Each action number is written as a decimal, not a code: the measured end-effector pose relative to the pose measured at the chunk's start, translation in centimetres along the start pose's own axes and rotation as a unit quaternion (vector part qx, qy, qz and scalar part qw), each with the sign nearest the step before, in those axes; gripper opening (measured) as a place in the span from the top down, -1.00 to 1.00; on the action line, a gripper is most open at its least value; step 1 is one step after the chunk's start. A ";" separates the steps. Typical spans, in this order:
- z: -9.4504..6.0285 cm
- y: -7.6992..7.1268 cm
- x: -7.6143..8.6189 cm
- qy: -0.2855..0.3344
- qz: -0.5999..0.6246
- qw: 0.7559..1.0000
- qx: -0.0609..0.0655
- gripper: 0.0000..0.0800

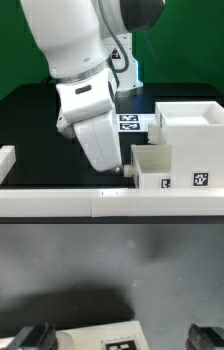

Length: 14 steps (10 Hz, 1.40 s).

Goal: Assemble drawer

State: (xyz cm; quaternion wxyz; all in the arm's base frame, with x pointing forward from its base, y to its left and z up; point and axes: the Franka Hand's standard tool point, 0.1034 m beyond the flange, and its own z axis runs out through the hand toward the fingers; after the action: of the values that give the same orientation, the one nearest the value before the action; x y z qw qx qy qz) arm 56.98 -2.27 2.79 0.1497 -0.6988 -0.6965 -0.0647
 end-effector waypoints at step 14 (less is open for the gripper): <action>-2.2 -2.4 0.3 -0.022 0.023 0.999 -0.011 -0.62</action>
Offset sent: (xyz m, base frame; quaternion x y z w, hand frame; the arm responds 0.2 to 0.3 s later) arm 0.0027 0.0320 0.0013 -0.0194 -0.0023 0.0207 0.9996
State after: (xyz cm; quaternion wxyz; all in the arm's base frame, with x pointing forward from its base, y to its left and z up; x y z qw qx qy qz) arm 54.84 -2.71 5.20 0.1287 -0.7172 -0.6827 -0.0536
